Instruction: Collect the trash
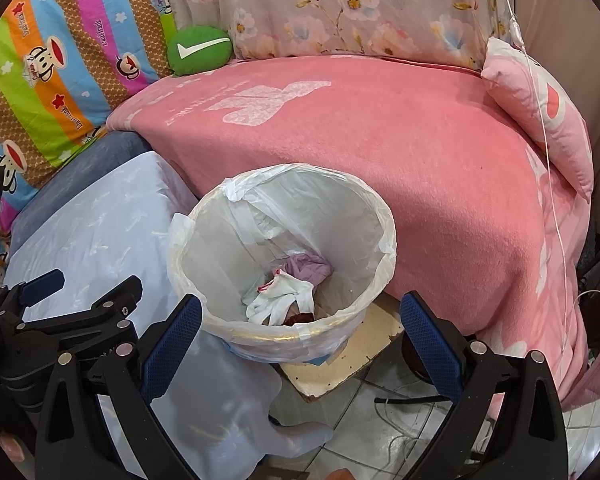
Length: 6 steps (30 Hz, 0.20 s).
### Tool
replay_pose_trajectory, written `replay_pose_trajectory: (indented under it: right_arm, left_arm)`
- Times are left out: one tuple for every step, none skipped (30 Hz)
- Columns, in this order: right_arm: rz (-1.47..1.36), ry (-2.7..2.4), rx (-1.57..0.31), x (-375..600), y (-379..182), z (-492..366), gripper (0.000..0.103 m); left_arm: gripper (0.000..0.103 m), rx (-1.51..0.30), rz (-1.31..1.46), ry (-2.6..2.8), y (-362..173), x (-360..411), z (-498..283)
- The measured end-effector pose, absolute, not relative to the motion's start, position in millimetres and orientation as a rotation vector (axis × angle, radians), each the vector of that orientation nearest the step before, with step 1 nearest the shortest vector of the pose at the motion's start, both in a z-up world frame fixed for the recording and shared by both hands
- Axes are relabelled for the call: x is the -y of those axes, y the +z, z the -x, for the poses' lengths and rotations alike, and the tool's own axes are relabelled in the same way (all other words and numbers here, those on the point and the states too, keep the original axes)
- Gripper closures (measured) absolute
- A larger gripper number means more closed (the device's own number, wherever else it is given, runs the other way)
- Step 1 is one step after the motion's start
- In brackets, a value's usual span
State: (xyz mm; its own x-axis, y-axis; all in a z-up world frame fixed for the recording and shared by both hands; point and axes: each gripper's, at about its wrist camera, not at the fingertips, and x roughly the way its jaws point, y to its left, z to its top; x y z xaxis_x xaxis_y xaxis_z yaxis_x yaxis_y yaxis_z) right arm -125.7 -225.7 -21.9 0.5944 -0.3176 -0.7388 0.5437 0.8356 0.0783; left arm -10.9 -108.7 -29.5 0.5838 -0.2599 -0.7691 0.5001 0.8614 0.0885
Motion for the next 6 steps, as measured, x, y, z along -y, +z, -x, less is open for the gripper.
replay_pose_trajectory:
  right_arm:
    - [-0.311, -0.51, -0.788, 225.4, -21.7, 125.7, 0.006]
    - [-0.312, -0.51, -0.788, 225.0, -21.5, 125.9, 0.006]
    - [-0.313, -0.51, -0.787, 224.8, -21.7, 125.9, 0.006]
    - [-0.312, -0.51, -0.787, 224.5, -21.6, 125.8, 0.006]
    - [-0.31, -0.51, -0.787, 224.8, -21.9, 125.9, 0.006]
    - [-0.31, -0.51, -0.787, 224.6, -21.8, 125.9, 0.006]
  left_arm:
    - [0.007, -0.84, -0.307, -0.451, -29.4, 107.7, 10.8]
    - [0.007, -0.84, -0.302, -0.452, -29.1, 106.6, 10.9]
    - [0.007, -0.839, -0.299, -0.454, -28.9, 105.8, 11.2]
    - [0.007, -0.837, -0.301, -0.455, -28.8, 105.5, 12.2]
    - [0.007, -0.835, -0.304, -0.457, -28.5, 104.9, 11.8]
    - [0.007, -0.833, -0.307, -0.459, -28.5, 104.7, 12.6]
